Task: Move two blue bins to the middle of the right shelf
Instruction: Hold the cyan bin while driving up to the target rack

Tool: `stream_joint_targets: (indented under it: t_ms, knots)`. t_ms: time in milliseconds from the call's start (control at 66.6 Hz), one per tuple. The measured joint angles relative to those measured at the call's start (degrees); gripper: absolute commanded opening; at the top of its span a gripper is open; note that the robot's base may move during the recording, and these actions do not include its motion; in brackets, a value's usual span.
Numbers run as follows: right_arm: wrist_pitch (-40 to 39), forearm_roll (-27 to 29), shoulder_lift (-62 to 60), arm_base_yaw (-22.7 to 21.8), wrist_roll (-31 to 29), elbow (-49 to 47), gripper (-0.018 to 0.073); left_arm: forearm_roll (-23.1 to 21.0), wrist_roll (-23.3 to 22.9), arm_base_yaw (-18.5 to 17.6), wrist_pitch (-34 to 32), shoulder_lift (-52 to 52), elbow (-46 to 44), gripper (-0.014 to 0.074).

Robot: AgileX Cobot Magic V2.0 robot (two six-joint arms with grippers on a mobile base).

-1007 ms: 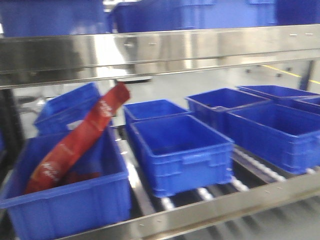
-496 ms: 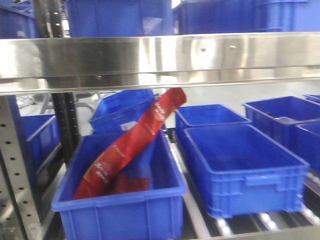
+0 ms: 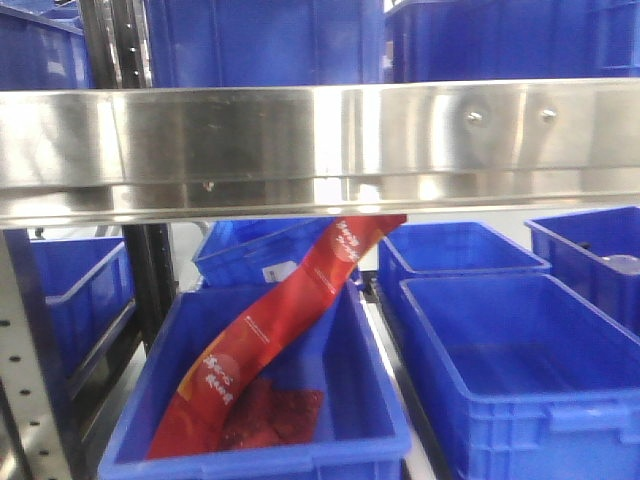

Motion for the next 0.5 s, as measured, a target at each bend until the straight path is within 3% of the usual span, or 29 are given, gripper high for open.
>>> stream_joint_targets:
  t_ms: [496]
  knots:
    - [0.0, 0.0, 0.0, 0.0, 0.0, 0.0, -0.0157, 0.0, 0.0, 0.0, -0.09, 0.0, 0.0, -0.0111]
